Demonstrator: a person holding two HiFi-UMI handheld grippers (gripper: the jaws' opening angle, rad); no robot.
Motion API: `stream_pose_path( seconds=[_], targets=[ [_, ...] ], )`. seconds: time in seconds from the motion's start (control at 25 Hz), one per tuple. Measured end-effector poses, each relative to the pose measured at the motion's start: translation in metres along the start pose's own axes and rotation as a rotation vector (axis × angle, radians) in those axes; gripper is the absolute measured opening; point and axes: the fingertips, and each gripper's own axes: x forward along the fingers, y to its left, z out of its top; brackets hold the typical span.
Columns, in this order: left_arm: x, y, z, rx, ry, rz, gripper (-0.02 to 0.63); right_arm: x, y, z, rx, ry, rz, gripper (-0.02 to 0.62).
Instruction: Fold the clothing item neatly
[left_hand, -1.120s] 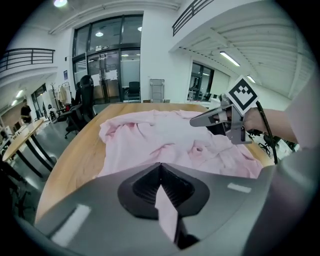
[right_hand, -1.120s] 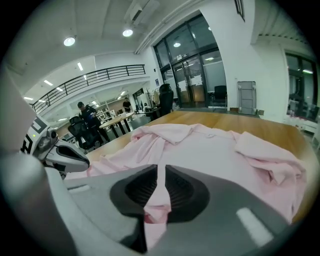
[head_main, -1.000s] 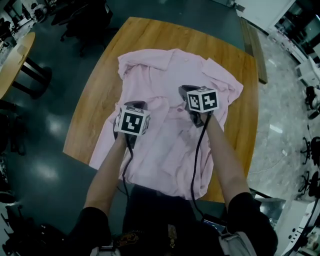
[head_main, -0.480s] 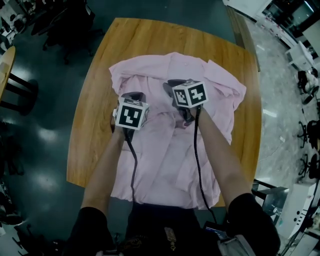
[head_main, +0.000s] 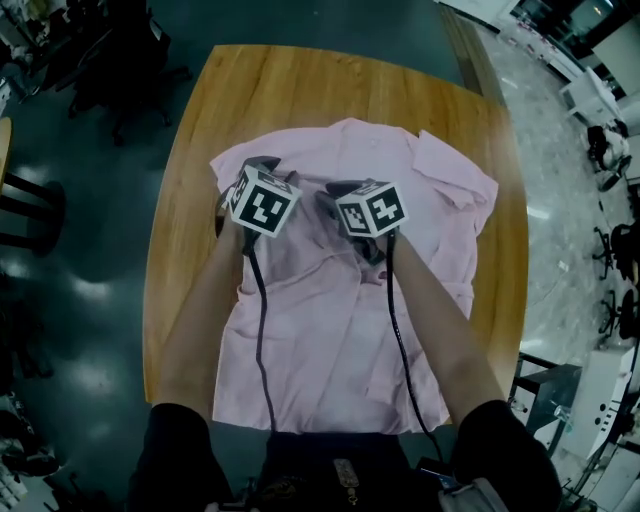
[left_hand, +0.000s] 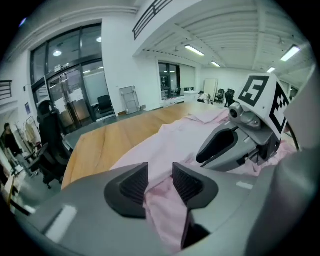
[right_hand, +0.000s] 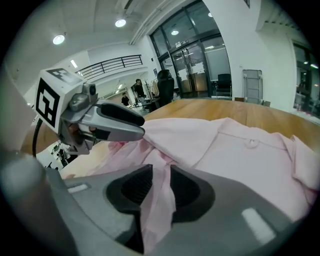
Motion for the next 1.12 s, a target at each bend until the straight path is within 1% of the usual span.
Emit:
stream_pose_path(
  seconds=[0.04,0.12,0.2,0.24,0.28,0.32,0.4,0.44,0.6,0.68,0.92,1.12],
  targets=[
    [0.006,-0.001,-0.002,0.027,0.023,-0.021,0.17,0.001,-0.001,-0.003,0.002,0.004,0.005,0.101],
    [0.018,-0.004,-0.006,0.064,0.068,-0.051,0.181,0.003,-0.003,-0.006,0.008,0.008,0.008,0.101],
    [0.028,-0.003,-0.012,0.081,0.104,-0.044,0.176,0.005,-0.005,-0.008,0.016,0.013,0.008,0.101],
    [0.032,-0.001,-0.016,0.081,0.117,-0.034,0.122,0.007,-0.005,-0.009,0.018,0.016,0.011,0.101],
    [0.035,0.001,-0.019,0.076,0.126,-0.025,0.037,0.009,-0.004,-0.009,0.018,0.016,0.015,0.101],
    [0.037,0.002,-0.021,0.068,0.131,-0.022,0.021,0.011,-0.003,-0.009,0.016,0.015,0.021,0.101],
    [0.037,0.004,-0.022,0.046,0.121,-0.018,0.021,0.012,-0.003,-0.008,0.01,0.014,0.03,0.101],
    [0.035,0.008,-0.021,0.032,0.108,-0.004,0.021,0.013,-0.003,-0.008,0.007,0.017,0.031,0.101],
    [0.012,0.045,-0.018,-0.037,0.041,0.124,0.02,0.012,-0.005,-0.009,0.006,0.027,0.018,0.101],
    [-0.004,0.068,-0.023,-0.062,0.032,0.184,0.02,0.011,-0.006,-0.008,0.002,0.028,0.009,0.1],
    [-0.048,0.128,-0.065,-0.148,0.07,0.339,0.02,0.009,-0.006,-0.004,-0.023,0.039,0.004,0.1],
    [-0.084,0.173,-0.111,-0.235,0.126,0.489,0.02,0.006,-0.007,0.001,-0.032,0.044,-0.022,0.1]
  ],
)
